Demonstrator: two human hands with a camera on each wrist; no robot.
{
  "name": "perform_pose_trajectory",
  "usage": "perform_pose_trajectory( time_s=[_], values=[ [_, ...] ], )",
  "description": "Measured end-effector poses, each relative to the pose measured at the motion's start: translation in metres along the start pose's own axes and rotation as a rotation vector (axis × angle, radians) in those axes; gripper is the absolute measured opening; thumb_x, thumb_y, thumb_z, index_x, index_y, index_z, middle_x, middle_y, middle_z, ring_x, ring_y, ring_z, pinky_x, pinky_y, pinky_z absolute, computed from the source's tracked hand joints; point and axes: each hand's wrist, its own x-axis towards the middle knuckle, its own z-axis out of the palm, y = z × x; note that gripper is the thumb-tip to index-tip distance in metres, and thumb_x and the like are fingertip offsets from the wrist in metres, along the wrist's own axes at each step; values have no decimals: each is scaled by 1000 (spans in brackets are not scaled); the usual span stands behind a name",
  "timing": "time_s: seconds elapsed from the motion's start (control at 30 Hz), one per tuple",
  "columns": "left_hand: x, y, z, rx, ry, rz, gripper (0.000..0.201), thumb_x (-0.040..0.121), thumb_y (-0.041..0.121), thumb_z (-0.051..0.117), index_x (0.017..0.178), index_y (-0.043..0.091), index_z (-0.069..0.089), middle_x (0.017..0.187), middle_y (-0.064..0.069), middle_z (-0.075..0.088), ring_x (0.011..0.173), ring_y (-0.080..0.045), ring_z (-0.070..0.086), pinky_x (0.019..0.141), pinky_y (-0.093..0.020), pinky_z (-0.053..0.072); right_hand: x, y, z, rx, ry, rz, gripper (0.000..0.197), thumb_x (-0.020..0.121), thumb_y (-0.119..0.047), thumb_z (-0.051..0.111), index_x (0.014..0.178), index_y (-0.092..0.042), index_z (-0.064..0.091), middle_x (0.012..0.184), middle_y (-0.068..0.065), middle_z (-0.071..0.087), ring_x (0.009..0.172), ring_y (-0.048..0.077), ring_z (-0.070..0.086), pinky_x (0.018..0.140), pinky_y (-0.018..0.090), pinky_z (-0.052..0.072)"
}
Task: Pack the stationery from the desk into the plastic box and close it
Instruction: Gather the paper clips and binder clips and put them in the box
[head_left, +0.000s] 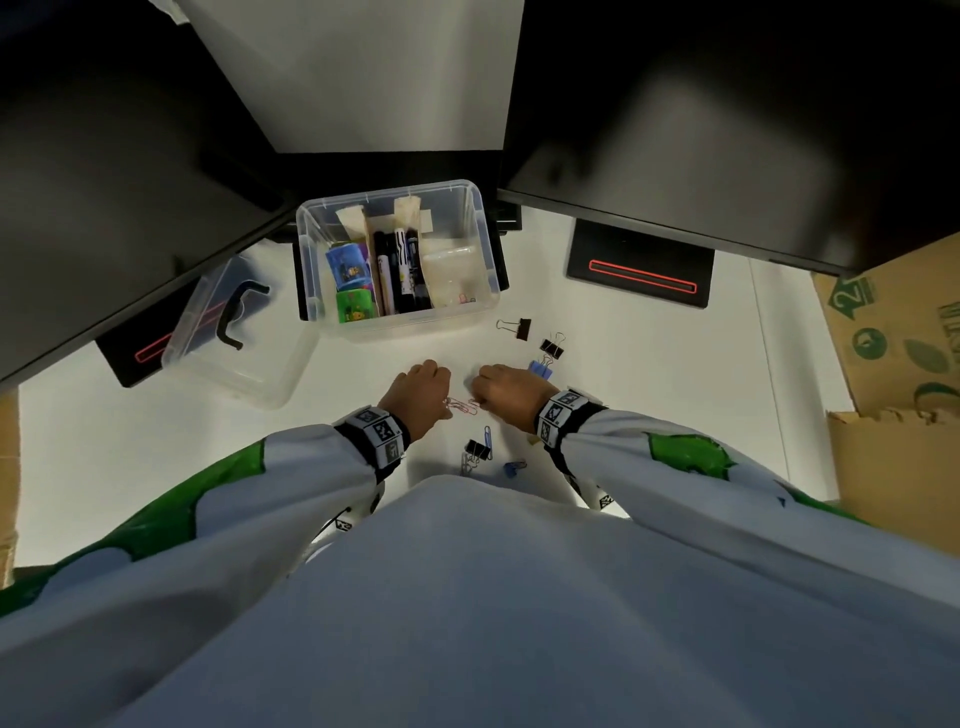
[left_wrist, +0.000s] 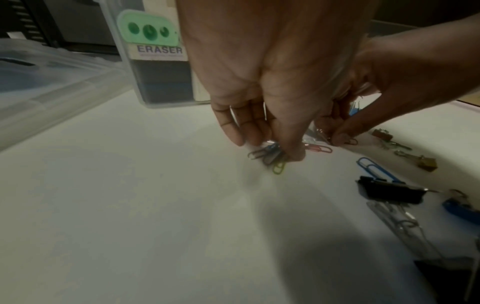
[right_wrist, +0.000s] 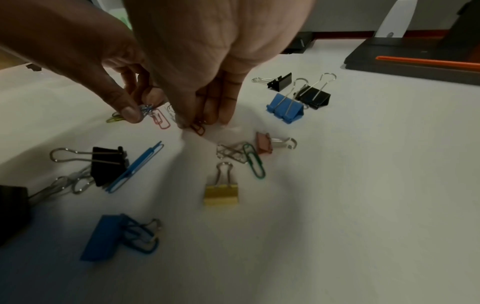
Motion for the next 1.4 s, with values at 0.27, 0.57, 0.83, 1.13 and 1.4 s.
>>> perform_pose_trajectory(
  time_s=[0.27, 0.57, 0.83, 1.13, 1.4],
  values=[
    [-3, -12, -6, -125, -75, 67, 19, 88, 23, 65, 96, 7, 57, 104, -12, 57, 95, -31, 57, 85, -41, 45, -6, 10, -8, 221, 94, 119, 11, 91, -13, 55, 92, -4, 62, 96, 11, 62, 86, 28, 58, 76, 36, 47],
    [-28, -4, -69, -595, -14, 141, 15, 86, 25, 72, 83, 16, 61, 76, 10, 64, 70, -5, 59, 68, -19, 48, -24, 5, -83, 603, 536, 100, 5, 90, -13, 64, 84, -12, 64, 83, 4, 66, 70, 14, 60, 67, 20, 49],
    [-5, 14, -164, -641, 434, 33, 12, 88, 19, 66, 93, 10, 62, 80, 0, 62, 69, -8, 55, 65, -19, 48, 18, 12, -139, 645, 663, 290, 4, 86, -9, 66, 86, -10, 70, 78, 1, 69, 71, 12, 64, 73, 22, 53],
    [10, 12, -150, -466, 558, 64, 16, 89, 19, 63, 104, 13, 61, 100, -3, 63, 87, -14, 60, 78, -26, 51, 1, 3, -126, 515, 677, 228, 3, 92, -20, 57, 94, -18, 58, 80, 1, 67, 69, 17, 62, 65, 30, 53],
    [-38, -6, -69, -53, -115, -59, 27, 90, 40, 60, 92, 13, 61, 96, -8, 67, 92, -30, 64, 80, -38, 51, -7, -10, -42, 249, 118, 142, 24, 94, -36, 54, 90, -13, 57, 85, 0, 58, 75, 19, 52, 66, 30, 38]
  ],
)
